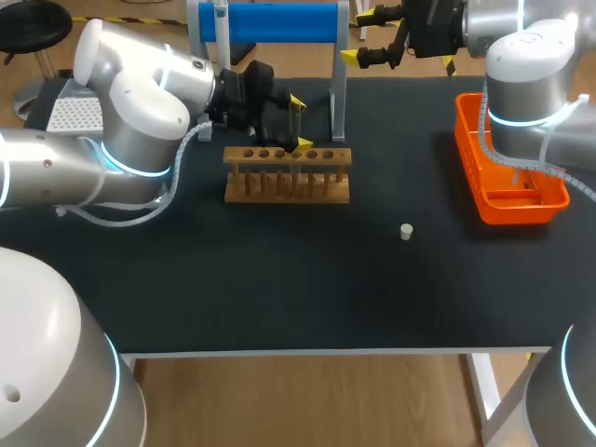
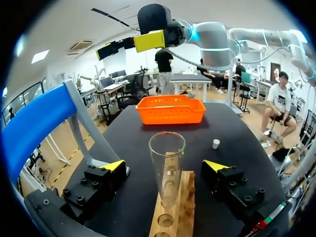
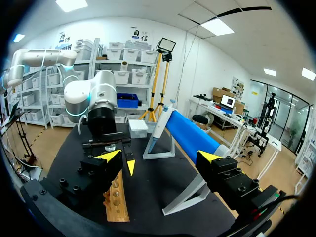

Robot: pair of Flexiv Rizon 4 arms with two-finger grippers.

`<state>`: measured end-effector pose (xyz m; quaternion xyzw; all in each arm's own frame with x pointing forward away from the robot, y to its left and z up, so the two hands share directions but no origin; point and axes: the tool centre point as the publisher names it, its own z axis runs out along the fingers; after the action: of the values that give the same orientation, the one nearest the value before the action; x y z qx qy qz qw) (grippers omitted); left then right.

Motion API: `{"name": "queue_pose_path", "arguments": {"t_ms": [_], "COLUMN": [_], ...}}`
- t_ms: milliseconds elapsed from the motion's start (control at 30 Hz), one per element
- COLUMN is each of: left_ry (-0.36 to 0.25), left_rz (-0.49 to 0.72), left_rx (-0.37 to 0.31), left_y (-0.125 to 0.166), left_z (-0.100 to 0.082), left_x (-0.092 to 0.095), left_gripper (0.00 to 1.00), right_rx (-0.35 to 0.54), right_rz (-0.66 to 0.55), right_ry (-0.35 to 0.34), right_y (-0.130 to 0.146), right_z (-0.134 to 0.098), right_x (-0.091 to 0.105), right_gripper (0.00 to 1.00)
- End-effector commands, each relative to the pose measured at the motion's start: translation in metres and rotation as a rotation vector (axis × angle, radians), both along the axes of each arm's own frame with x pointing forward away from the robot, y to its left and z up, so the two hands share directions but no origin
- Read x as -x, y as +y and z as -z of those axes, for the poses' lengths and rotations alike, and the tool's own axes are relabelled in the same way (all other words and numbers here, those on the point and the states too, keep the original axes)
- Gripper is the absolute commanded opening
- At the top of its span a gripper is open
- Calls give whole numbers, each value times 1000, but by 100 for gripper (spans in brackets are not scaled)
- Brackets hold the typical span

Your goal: Invert the test tube, pick up the pipette, mount the tip to pipette, aspirate from beaker and dispense into the tube, eject the tip, return the pipette, and cap with the stopper.

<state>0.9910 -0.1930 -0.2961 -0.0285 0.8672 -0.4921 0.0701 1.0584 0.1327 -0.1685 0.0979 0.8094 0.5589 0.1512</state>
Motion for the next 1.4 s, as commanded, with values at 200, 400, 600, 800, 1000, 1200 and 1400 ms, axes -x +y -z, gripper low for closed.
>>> {"name": "queue_pose_path", "arguments": {"t_ms": [200,400,600,800,1000,1200,1400], "left_ry": [1,1,-1,-5,-3,-1,-1], "left_rz": [3,3,5,13,23,15,12], "left_rx": [1,1,2,5,2,0,-2], "left_y": [0,0,-1,-3,-5,-4,-3], "left_z": [1,1,1,3,5,5,5], "left_x": [-1,-1,-2,-5,-6,-7,-6], "left_gripper": [100,100,100,100,100,100,100], "right_rx": [1,1,1,1,1,1,1], "right_rz": [-2,-2,-2,-2,-2,-2,-2], "right_ry": [2,2,2,2,2,2,2], "right_y": [-1,-1,-1,-1,-1,-1,-1], "right_z": [0,0,0,0,0,0,0], "right_x": [-1,-1,-1,-1,-1,-1,-1], "right_gripper": [100,100,100,100,100,100,100]}}
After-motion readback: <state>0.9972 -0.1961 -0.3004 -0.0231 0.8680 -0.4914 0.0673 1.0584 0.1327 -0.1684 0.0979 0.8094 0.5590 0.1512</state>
